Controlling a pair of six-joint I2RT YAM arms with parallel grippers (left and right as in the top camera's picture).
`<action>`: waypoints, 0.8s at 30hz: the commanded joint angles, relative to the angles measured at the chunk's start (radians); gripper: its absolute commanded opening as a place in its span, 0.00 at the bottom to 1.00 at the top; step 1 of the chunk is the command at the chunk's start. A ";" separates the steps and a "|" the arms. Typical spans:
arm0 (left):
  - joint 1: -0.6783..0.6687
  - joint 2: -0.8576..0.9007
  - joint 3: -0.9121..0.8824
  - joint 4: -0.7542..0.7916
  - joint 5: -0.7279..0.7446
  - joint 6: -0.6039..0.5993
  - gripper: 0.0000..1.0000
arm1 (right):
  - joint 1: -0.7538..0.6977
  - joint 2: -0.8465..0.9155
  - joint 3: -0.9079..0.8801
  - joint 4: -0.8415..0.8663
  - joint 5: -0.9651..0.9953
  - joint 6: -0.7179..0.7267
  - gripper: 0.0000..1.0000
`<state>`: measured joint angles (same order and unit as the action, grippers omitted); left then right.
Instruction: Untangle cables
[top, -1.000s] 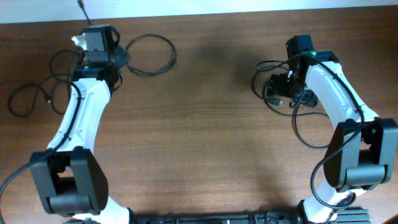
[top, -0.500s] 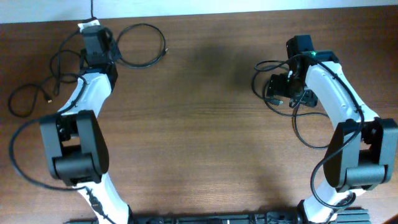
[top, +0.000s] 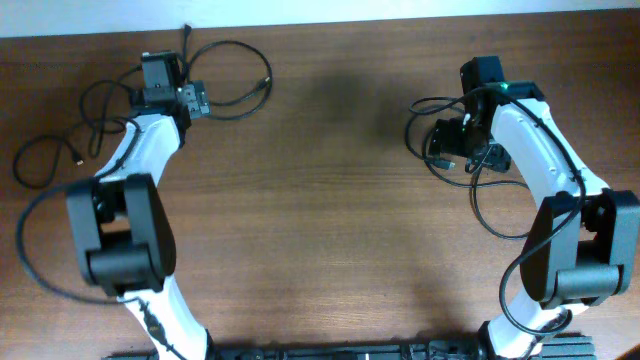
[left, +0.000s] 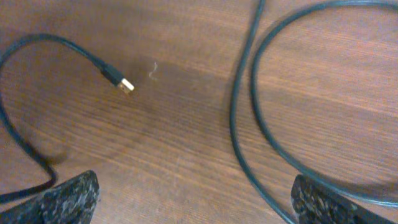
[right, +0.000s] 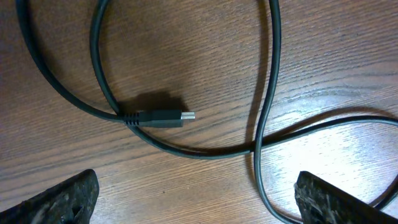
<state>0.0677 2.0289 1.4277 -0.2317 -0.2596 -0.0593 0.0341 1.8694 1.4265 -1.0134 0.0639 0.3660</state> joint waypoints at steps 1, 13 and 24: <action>-0.022 -0.173 0.045 -0.061 0.199 0.015 0.99 | 0.005 0.003 -0.002 0.000 0.016 0.010 0.99; -0.177 -0.262 0.045 -0.478 0.427 -0.202 0.99 | 0.005 0.002 -0.002 0.000 0.016 0.009 0.99; -0.312 -0.262 0.045 -0.601 0.448 -0.203 0.99 | 0.005 0.002 -0.002 0.099 0.016 0.009 0.99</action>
<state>-0.2218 1.7603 1.4715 -0.8280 0.1764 -0.2520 0.0341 1.8694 1.4261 -0.9291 0.0639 0.3664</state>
